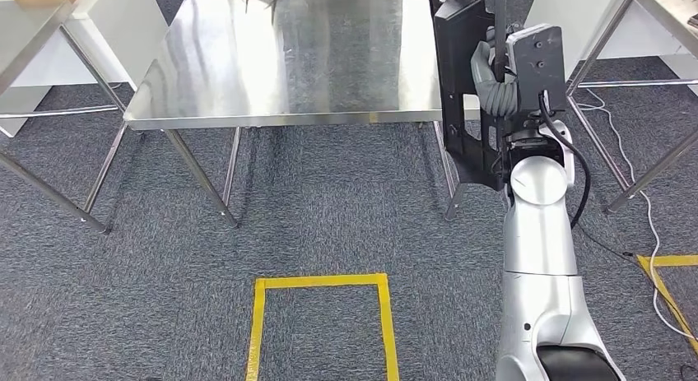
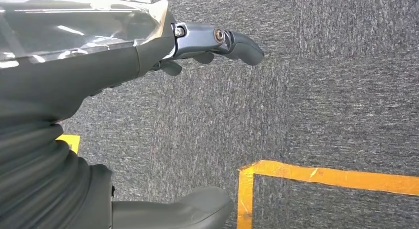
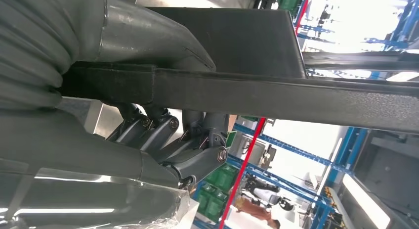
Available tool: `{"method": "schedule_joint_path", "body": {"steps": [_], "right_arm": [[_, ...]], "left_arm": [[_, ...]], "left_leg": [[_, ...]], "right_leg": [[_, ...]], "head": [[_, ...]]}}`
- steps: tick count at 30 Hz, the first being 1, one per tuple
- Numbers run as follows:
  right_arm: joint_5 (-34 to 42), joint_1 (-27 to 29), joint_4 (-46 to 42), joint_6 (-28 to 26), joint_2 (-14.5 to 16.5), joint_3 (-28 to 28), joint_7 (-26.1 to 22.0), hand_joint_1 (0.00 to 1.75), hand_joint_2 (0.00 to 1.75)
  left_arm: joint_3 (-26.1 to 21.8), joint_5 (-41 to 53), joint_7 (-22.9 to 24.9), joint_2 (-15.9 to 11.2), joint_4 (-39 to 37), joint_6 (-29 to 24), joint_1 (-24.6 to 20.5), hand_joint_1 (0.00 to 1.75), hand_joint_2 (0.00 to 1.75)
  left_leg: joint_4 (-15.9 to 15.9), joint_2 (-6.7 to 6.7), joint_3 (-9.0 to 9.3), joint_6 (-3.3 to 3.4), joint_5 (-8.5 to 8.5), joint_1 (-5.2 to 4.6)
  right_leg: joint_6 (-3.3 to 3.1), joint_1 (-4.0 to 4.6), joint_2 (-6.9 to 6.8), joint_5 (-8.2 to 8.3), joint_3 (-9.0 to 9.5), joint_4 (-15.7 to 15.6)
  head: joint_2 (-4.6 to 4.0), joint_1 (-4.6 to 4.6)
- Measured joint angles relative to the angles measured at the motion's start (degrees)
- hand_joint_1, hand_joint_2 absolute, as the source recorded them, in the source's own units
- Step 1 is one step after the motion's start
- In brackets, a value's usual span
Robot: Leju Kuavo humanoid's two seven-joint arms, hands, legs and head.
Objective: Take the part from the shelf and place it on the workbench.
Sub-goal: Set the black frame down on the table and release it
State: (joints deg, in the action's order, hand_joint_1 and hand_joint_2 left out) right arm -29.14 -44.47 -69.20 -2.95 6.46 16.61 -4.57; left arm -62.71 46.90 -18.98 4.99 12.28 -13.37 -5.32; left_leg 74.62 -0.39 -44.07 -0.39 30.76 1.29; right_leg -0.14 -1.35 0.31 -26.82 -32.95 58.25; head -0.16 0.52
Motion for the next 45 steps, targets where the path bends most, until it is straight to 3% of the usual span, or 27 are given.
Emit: {"method": "schedule_joint_path", "body": {"steps": [1, 3, 4, 6, 9, 11, 14, 15, 16, 18, 19, 21, 22, 24, 26, 29, 30, 31, 32, 34, 35, 36, 39, 41, 44, 45], "right_arm": [[0.0, 0.1, 0.0, 0.0, 0.0, 0.0, 0.0, 1.75, 1.75], [0.0, 0.0, -0.2, 0.0, 0.0, -0.1, 0.0, 1.75, 1.75], [0.0, -0.1, -0.3, 0.0, 0.0, -0.1, 0.0, 1.75, 1.75], [-0.1, -0.4, -0.5, 0.0, 0.0, -0.1, -0.1, 1.75, 1.75], [-0.2, -0.5, -0.7, 0.1, -0.1, -0.2, -0.1, 1.75, 1.75], [-0.3, -0.8, -0.7, 0.1, -0.3, -0.2, -0.1, 1.75, 1.75], [-0.7, -0.9, -0.7, 0.4, -0.7, -0.1, 0.0, 1.75, 1.75], [-1.0, -0.8, -0.6, 0.5, -0.9, -0.1, 0.2, 1.75, 1.75], [-1.3, -0.7, -0.5, 0.6, -1.1, -0.2, 0.4, 1.75, 1.75], [-1.7, -0.8, -0.5, 0.6, -1.5, -0.2, 0.7, 1.75, 1.75], [-1.8, -0.8, -0.4, 0.7, -1.7, -0.2, 0.7, 1.75, 1.75], [-1.9, -0.9, -0.2, 0.7, -2.0, -0.1, 0.8, 1.75, 1.75], [-2.0, -0.9, -0.2, 0.8, -2.1, -0.1, 0.8, 1.75, 1.75], [-2.3, -0.9, -0.1, 0.8, -2.3, -0.2, 0.9, 1.75, 1.75], [-2.4, -1.1, -0.1, 0.9, -2.5, -0.1, 0.8, 1.75, 1.75], [-2.4, -1.0, 0.0, 1.0, -2.5, 0.0, 0.8, 1.75, 1.75], [-2.4, -0.9, 0.1, 1.0, -2.5, 0.0, 0.8, 1.75, 1.75], [-2.5, -0.9, 0.2, 1.0, -2.5, 0.0, 0.9, 1.75, 1.75], [-2.6, -0.8, 0.3, 1.0, -2.5, 0.0, 1.0, 1.75, 1.75], [-3.0, -1.0, 0.4, 1.1, -2.6, 0.1, 1.1, 1.75, 1.75], [-3.1, -1.1, 0.5, 1.1, -2.6, 0.2, 1.2, 1.75, 1.75], [-3.2, -1.3, 0.6, 1.1, -2.6, 0.2, 1.3, 1.75, 1.75], [-3.5, -1.6, 1.2, 1.2, -2.7, 0.2, 1.7, 1.75, 1.75], [-3.7, -1.8, 1.5, 1.1, -2.8, 0.2, 1.8, 1.75, 1.75], [-3.8, -1.7, 2.1, 0.9, -3.1, 0.3, 1.8, 1.75, 1.75], [-3.8, -1.6, 2.3, 0.8, -3.2, 0.3, 1.8, 1.75, 1.75]], "left_arm": [[0.0, 0.0, 0.0, 0.0, 0.0, 0.0, 0.0, 0.0, 1.75], [0.0, 0.1, 0.1, -0.2, 0.0, 0.0, 0.0, 0.0, 1.75], [0.0, 0.1, 0.1, -0.2, 0.0, 0.0, 0.0, 0.0, 1.75], [0.0, 0.3, 0.2, -0.4, 0.0, 0.0, -0.3, 0.0, 1.75], [0.0, 0.4, 0.3, -0.4, 0.0, 0.0, -0.4, 0.0, 1.75], [0.0, 0.6, 0.3, -0.3, 0.0, 0.0, -0.6, 0.0, 1.75], [0.1, 0.9, 0.4, -0.3, 0.0, 0.0, -0.8, 0.0, 1.75], [0.1, 0.9, 0.4, -0.3, 0.0, 0.0, -0.8, 0.0, 1.75], [0.1, 1.0, 0.5, -0.3, 0.0, 0.0, -0.8, 0.0, 1.75], [0.1, 1.1, 0.6, -0.2, 0.0, 0.1, -0.8, 0.0, 1.75], [0.1, 1.2, 0.7, -0.2, 0.0, 0.1, -0.8, 0.0, 1.75], [0.1, 1.4, 0.9, -0.1, 0.0, 0.1, -1.0, 0.0, 1.75], [0.1, 1.4, 0.9, -0.1, 0.0, 0.1, -1.0, 0.0, 1.75], [0.2, 1.5, 1.1, -0.1, 0.0, 0.1, -1.1, 0.0, 1.75], [0.2, 1.5, 1.1, -0.2, 0.0, 0.0, -1.2, 0.0, 1.75], [0.2, 1.5, 1.1, -0.3, 0.0, 0.0, -1.3, 0.0, 1.75], [0.2, 1.5, 1.1, -0.3, 0.0, 0.0, -1.3, 0.0, 1.75], [0.2, 1.5, 1.1, -0.3, 0.0, 0.0, -1.3, 0.0, 1.75], [0.2, 1.4, 1.1, -0.3, 0.0, 0.0, -1.3, 0.0, 1.75], [0.2, 1.2, 1.0, -0.4, 0.0, 0.0, -1.2, 0.0, 1.75], [0.2, 1.1, 0.9, -0.4, 0.0, 0.0, -1.2, 0.0, 1.75], [0.2, 1.0, 0.8, -0.4, 0.0, 0.0, -1.2, 0.0, 1.75], [0.2, 1.0, 0.8, -0.4, 0.0, 0.0, -1.2, 0.0, 1.75], [0.2, 1.0, 0.7, -0.3, 0.0, 0.0, -1.2, 0.0, 1.75], [0.2, 1.0, 0.7, -0.3, 0.0, 0.0, -1.4, 0.0, 1.75], [0.2, 1.0, 0.7, -0.3, 0.0, 0.0, -1.4, 0.0, 1.75]], "left_leg": [[-1.6, 0.0, 0.13, 0.31, -1.89, -0.05], [-9.1, 0.12, 2.97, 1.31, -6.61, -0.36], [-12.5, 0.24, 4.55, 1.78, -7.84, -0.64], [-15.6, 0.47, 6.26, 2.32, -7.9, -1.15], [-16.9, 0.32, 7.56, 2.88, -7.5, -1.2], [-17.4, 0.1, 8.52, 3.41, -7.33, -1.04], [-17.5, -0.24, 9.31, 3.86, -6.51, -1.08], [-17.5, -0.4, 9.73, 3.83, -6.13, -1.09], [-17.5, -0.56, 10.26, 3.73, -5.74, -1.1], [-17.5, -0.77, 11.42, 3.39, -4.85, -1.09], [-17.4, -0.83, 11.96, 3.14, -4.37, -1.16], [-17.3, -0.84, 12.47, 2.47, -3.6, -1.31], [-17.1, -0.84, 12.64, 2.16, -3.41, -1.37], [-16.3, -0.73, 12.67, 1.59, -3.09, -1.27], [-12.4, -0.47, 10.69, 0.99, -2.01, -1.05], [-2.1, -0.13, 3.71, 0.13, 1.64, -0.68], [-0.7, -0.06, 2.06, 0.0, 2.09, -0.62], [-1.5, -0.01, 1.45, 0.01, 1.26, -0.58], [-4.2, 0.04, 1.85, 0.13, -0.86, -0.56], [-12.1, 0.21, 4.1, 0.68, -6.51, -0.67], [-15.0, 0.29, 5.03, 1.01, -8.16, -0.8], [-16.7, 0.3, 5.62, 1.39, -9.02, -0.98], [-17.6, 0.18, 6.84, 2.55, -8.92, -1.22], [-17.9, 0.1, 7.83, 3.28, -8.66, -1.1], [-18.0, -0.12, 8.6, 3.91, -7.8, -1.11], [-18.0, -0.28, 8.96, 3.95, -7.41, -1.16]], "right_leg": [[-0.04, 0.13, 0.01, -0.4, 0.53, 0.0], [0.16, 0.31, 0.04, -1.28, 1.7, -0.1], [0.4, 0.48, 0.05, -1.7, 2.1, -0.1], [1.05, 0.72, 0.02, -2.1, 2.5, -0.2], [1.93, 0.89, -0.2, -2.21, 2.41, 0.8], [1.98, 0.78, -0.25, -3.3, -0.32, 5.3], [2.25, 0.64, -0.23, -6.1, -7.21, 15.2], [2.64, 0.62, -0.23, -6.07, -8.46, 16.0], [3.13, 0.61, -0.24, -4.94, -8.65, 14.7], [4.13, 0.53, -0.26, -0.13, -6.56, 7.0], [4.0, 0.58, -0.29, 1.82, -5.43, 3.2], [2.65, 0.75, -0.28, 3.63, -3.92, -0.8], [1.68, 0.83, -0.26, 3.45, -3.65, -1.0], [0.66, 0.52, -0.2, 3.5, -2.7, -1.1], [-0.08, 0.2, -0.19, 3.04, -1.56, -1.3], [-0.64, 0.21, -0.14, 1.98, -0.44, -1.3], [-0.6, 0.22, -0.09, 1.56, -0.03, -1.3], [-0.52, 0.23, -0.05, 1.12, 0.51, -1.3], [-0.4, 0.22, -0.03, 0.63, 1.16, -1.3], [0.0, 0.32, 0.0, -0.38, 2.34, -1.3], [0.25, 0.42, 0.03, -0.77, 2.68, -1.4], [0.58, 0.53, 0.06, -1.05, 2.89, -1.6], [1.65, 0.87, 0.09, -1.18, 3.1, -0.8], [1.93, 0.85, 0.03, -1.74, 0.93, 3.2], [1.76, 0.78, 0.02, -4.96, -6.39, 13.8], [1.76, 0.78, 0.02, -5.73, -8.22, 15.7]], "head": [[0.01, 0.0], [0.01, -0.04], [0.0, -0.08], [-0.01, -0.09], [-0.01, -0.1], [0.0, -0.14], [0.0, -0.15], [0.0, -0.16], [0.01, -0.17], [0.01, -0.25], [0.01, -0.23], [0.01, -0.25], [0.01, -0.21], [0.0, -0.18], [0.0, -0.06], [0.01, 0.04], [0.01, 0.05], [0.0, 0.06], [0.0, 0.06], [0.0, 0.05], [0.01, 0.04], [0.01, 0.03], [0.01, 0.08], [0.01, 0.04], [0.01, 0.0], [0.01, 0.0]]}}
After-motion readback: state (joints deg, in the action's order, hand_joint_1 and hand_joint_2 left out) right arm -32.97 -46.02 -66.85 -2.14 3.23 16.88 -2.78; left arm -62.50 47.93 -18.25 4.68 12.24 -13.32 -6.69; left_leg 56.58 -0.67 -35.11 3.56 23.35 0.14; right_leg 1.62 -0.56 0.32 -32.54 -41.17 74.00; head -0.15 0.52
